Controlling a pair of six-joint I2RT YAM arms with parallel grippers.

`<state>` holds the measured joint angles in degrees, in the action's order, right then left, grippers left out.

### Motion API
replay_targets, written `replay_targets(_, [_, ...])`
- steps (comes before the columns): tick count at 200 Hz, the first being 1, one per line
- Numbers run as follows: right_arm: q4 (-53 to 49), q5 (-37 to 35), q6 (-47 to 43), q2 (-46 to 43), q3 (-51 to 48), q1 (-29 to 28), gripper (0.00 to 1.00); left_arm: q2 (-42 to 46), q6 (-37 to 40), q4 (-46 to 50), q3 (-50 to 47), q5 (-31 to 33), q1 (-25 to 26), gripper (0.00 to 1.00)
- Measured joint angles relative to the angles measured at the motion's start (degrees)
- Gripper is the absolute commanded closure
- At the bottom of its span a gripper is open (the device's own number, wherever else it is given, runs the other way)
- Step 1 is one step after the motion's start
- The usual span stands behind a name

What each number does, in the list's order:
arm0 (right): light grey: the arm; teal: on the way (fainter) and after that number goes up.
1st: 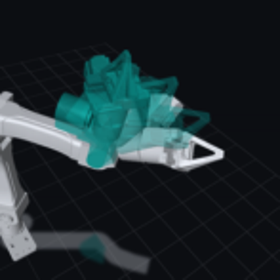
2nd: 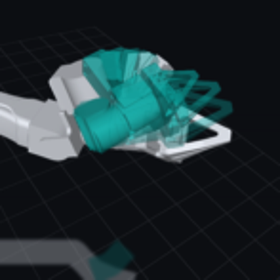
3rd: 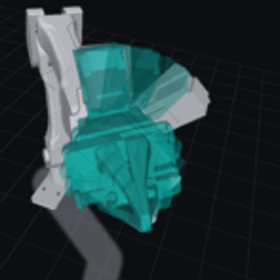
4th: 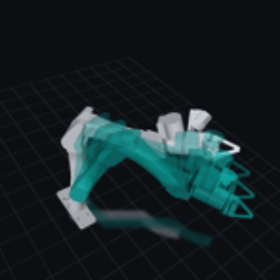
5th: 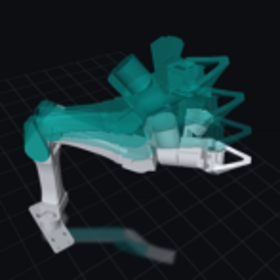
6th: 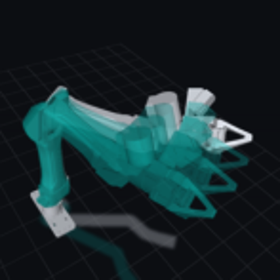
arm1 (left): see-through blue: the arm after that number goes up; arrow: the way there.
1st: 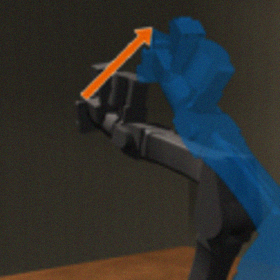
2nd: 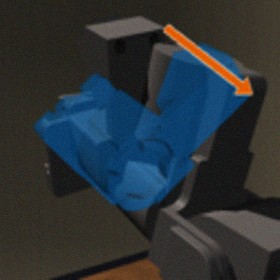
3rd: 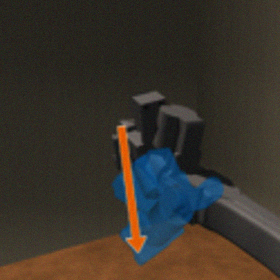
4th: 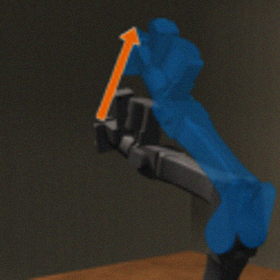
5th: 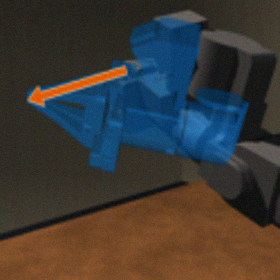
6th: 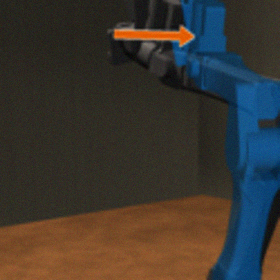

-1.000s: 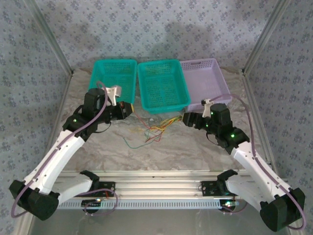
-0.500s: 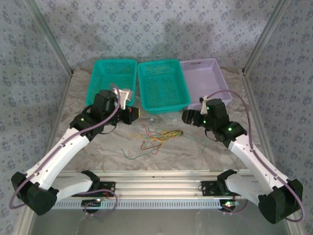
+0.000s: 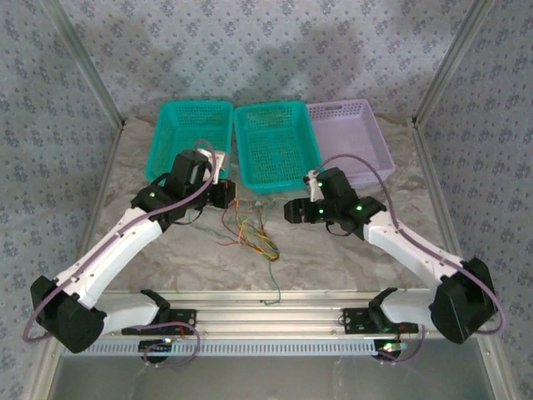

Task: Untangle the cables

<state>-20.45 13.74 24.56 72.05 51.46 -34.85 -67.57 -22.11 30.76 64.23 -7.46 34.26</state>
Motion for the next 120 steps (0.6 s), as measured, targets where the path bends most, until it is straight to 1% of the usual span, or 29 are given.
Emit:
replay_targets(16, [3.4,0.5,0.0,3.7,0.0,-2.6,0.29,0.0,-0.2,-0.4,0.0,-0.3,0.0,1.00])
replay_targets(37, [5.2,0.5,0.0,10.0,1.8,-5.7,0.30,0.9,-0.4,-1.1,0.0,-0.5,0.0,1.00])
replay_targets(50, [6.8,0.6,0.0,13.6,2.5,-6.9,0.33,2.4,-0.4,-1.7,-0.5,-0.4,0.0,1.00])
replay_targets(92, [9.4,0.5,0.7,20.5,3.9,-7.8,0.33,8.4,-0.9,-5.8,-3.3,-0.9,0.0,1.00])
replay_targets(120, [11.4,0.1,3.3,24.5,6.1,-8.2,0.37,9.7,-2.2,-9.1,-4.0,-3.0,0.0,1.00])
